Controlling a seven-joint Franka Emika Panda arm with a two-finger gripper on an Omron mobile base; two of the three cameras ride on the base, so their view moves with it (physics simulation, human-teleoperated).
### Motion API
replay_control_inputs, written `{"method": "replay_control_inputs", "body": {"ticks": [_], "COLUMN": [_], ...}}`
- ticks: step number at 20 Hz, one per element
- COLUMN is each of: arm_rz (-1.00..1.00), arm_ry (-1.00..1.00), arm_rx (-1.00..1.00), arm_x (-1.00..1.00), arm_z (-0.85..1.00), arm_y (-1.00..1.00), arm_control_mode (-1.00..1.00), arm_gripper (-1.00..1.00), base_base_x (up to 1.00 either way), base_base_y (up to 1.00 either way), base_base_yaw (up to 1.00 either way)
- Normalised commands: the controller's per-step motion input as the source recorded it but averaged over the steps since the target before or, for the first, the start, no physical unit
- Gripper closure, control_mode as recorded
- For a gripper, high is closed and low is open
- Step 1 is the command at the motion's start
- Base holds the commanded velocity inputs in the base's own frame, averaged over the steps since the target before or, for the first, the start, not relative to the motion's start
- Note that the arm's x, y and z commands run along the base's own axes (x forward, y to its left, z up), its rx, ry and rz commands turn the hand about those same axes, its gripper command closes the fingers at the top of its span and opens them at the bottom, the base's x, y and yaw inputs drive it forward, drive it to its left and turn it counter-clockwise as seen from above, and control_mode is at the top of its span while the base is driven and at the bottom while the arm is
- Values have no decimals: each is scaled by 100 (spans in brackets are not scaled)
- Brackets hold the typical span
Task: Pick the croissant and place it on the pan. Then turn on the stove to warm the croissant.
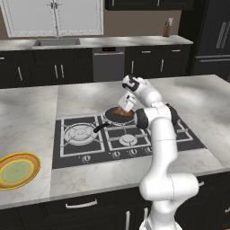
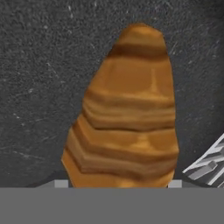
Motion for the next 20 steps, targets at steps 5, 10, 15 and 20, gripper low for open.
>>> {"method": "replay_control_inputs", "body": {"ticks": [5,10,15,20], "arm_rz": [0,0,0,1], "arm_ry": [-9,-20,-40,-50], "arm_rx": [0,0,-2,-4], "arm_x": [0,-3,-20,-66], "arm_z": [0,0,0,0], "arm_y": [0,0,0,0], "arm_control_mode": [-100,-100,-100,-100], "arm_gripper": [-100,-100,-100,-100], "base_base_x": [0,0,0,0], "base_base_y": [0,0,0,0], "base_base_yaw": [0,0,0,0]}}
